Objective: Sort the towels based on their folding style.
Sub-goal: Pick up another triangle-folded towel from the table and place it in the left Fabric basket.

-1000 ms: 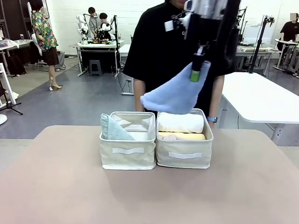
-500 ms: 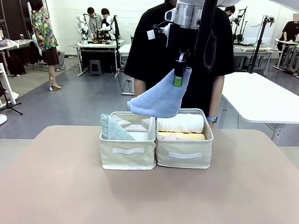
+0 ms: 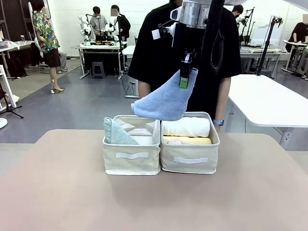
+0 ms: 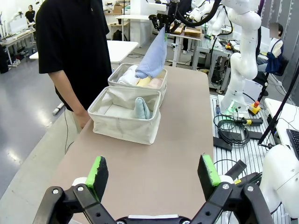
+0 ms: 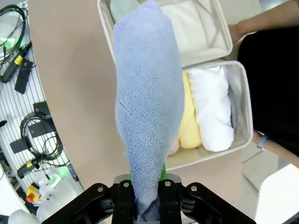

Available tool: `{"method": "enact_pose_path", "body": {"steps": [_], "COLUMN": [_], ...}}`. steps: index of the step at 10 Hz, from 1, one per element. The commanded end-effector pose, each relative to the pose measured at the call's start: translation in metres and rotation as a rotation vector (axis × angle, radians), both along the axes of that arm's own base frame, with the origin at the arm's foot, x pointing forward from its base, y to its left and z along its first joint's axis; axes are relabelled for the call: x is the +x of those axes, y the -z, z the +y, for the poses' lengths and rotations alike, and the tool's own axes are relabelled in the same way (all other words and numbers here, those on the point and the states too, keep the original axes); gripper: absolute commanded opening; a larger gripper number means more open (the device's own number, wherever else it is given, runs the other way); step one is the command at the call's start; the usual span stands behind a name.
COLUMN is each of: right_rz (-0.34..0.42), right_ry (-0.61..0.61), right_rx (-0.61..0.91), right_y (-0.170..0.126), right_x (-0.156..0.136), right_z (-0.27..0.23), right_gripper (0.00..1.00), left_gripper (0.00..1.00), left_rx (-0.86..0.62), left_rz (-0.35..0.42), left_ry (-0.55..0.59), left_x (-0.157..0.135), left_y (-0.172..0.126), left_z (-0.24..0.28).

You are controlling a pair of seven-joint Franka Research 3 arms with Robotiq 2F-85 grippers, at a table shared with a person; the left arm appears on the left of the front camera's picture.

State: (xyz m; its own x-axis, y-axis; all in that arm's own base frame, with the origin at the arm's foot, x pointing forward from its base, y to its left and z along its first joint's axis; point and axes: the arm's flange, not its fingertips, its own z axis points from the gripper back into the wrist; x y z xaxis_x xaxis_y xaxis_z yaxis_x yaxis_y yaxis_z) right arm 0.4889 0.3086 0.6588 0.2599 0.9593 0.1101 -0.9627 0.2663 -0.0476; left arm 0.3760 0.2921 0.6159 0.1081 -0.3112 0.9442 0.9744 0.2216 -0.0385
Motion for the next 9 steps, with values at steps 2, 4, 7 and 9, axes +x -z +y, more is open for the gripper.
{"method": "enact_pose_path", "body": {"steps": [2,4,7,9], "right_rz": [-0.050,-0.114,-0.095,-0.055], "right_ry": [-0.061,-0.130,-0.228,-0.246], "right_rx": [-0.025,-0.049,-0.046,-0.021], "right_y": [0.000,0.000,0.018,0.031], "right_x": [0.022,0.050,0.091,0.105], "right_z": [0.034,0.050,0.073,0.092], "right_gripper": [0.17,0.17,0.17,0.17], "left_gripper": [1.00,1.00,1.00,1.00], "left_rx": [-0.006,-0.006,-0.006,-0.006], "left_rz": [0.009,0.009,0.009,0.009], "left_ry": [-0.017,-0.017,-0.017,-0.017], "left_x": [-0.002,-0.002,-0.002,-0.002], "left_y": [-0.002,-0.002,-0.002,-0.002], "left_z": [-0.001,-0.001,-0.001,-0.001]}}
